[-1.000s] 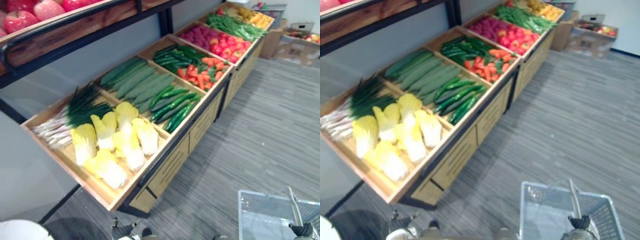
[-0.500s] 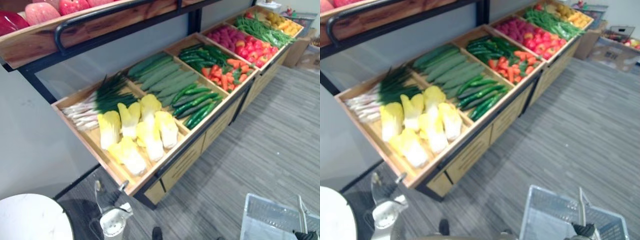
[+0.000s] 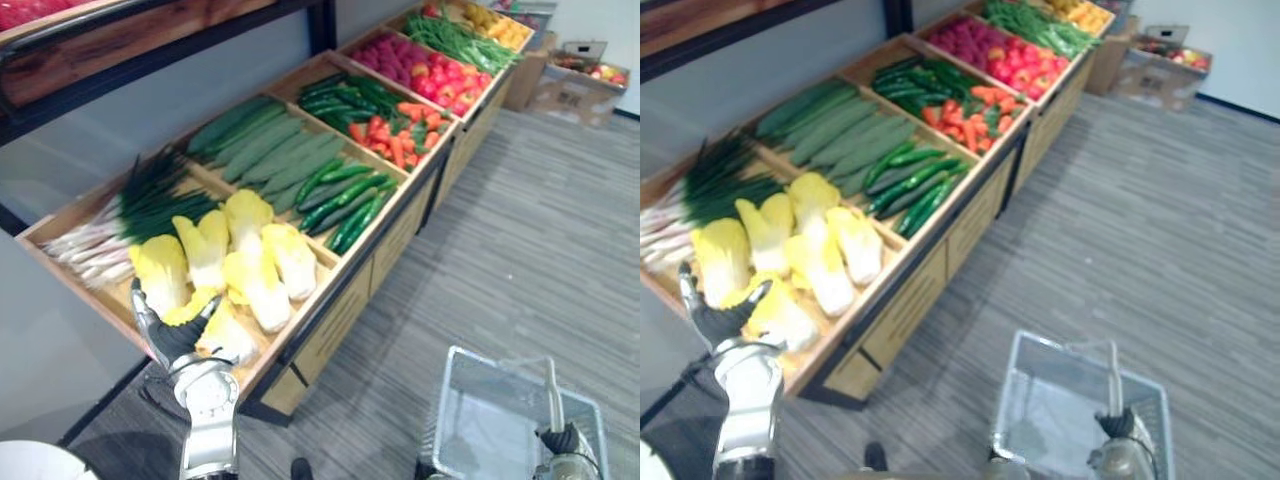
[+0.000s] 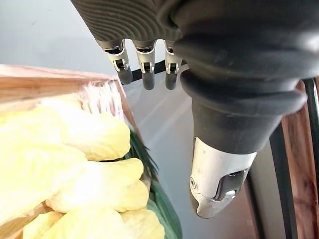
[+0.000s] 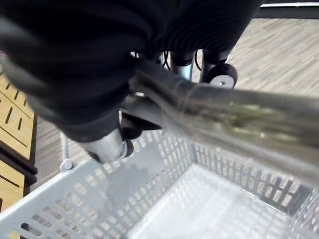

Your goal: Pick vegetable in the basket

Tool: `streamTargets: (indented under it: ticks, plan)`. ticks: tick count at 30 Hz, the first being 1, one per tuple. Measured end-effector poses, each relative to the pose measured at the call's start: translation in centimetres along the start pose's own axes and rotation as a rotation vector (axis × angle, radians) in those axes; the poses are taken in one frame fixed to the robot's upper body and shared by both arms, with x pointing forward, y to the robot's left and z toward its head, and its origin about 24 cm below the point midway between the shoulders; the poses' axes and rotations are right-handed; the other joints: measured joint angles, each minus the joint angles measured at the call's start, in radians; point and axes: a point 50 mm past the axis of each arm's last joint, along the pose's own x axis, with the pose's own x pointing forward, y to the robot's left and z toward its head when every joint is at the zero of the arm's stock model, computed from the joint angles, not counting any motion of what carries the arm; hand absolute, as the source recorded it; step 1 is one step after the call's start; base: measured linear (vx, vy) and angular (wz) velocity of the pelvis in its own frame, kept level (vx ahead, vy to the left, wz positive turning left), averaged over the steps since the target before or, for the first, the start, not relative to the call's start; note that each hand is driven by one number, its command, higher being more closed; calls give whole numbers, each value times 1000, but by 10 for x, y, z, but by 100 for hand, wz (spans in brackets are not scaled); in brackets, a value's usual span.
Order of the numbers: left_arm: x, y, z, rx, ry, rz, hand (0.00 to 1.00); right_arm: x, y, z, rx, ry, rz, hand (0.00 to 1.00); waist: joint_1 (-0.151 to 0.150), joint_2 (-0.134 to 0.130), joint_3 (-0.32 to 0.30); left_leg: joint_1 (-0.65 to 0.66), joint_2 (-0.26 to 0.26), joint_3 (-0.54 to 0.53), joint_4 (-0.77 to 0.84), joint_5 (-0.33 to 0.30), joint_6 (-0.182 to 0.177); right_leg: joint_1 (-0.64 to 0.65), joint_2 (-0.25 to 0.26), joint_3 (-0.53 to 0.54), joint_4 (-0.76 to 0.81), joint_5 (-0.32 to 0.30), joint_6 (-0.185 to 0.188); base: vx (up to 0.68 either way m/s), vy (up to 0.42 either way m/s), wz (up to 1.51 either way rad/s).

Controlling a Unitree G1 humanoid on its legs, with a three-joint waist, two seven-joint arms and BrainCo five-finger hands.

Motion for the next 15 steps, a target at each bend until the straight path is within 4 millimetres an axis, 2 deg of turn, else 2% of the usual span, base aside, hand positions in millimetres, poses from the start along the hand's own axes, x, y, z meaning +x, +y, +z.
streamTargets:
  ticks: [3,6,10,13,15]
  plan:
    - [6,2,0,-15,27,91,0,0,2,4,-12,-26,11,100,-23,-6,3,0,5,6,0,-3,-4,-1,5,7,-4,0,0,28,-9,-6]
    - [4,3,-3,-37,73,151,0,0,1,8,-33,-49,5,100,-21,-19,3,-2,17,35,0,-9,-12,-23,20,39,-8,4,-6,26,-21,-27]
    - [1,-1,-5,-83,126,176,0,0,0,11,-35,-64,-2,100,-25,-32,10,-2,29,55,0,-11,-14,-33,36,56,-13,7,-10,42,-24,-18]
    - [-3,-4,-7,-121,166,173,0,1,-1,12,-36,-69,-4,100,-45,-34,11,-1,29,55,0,-12,-16,-32,36,58,-13,7,-10,51,-12,-3]
    - [-4,-6,-7,-133,174,167,0,0,0,9,-39,-64,-2,100,-47,-34,11,0,29,56,0,-14,-17,-32,36,60,-13,7,-10,22,-1,-1]
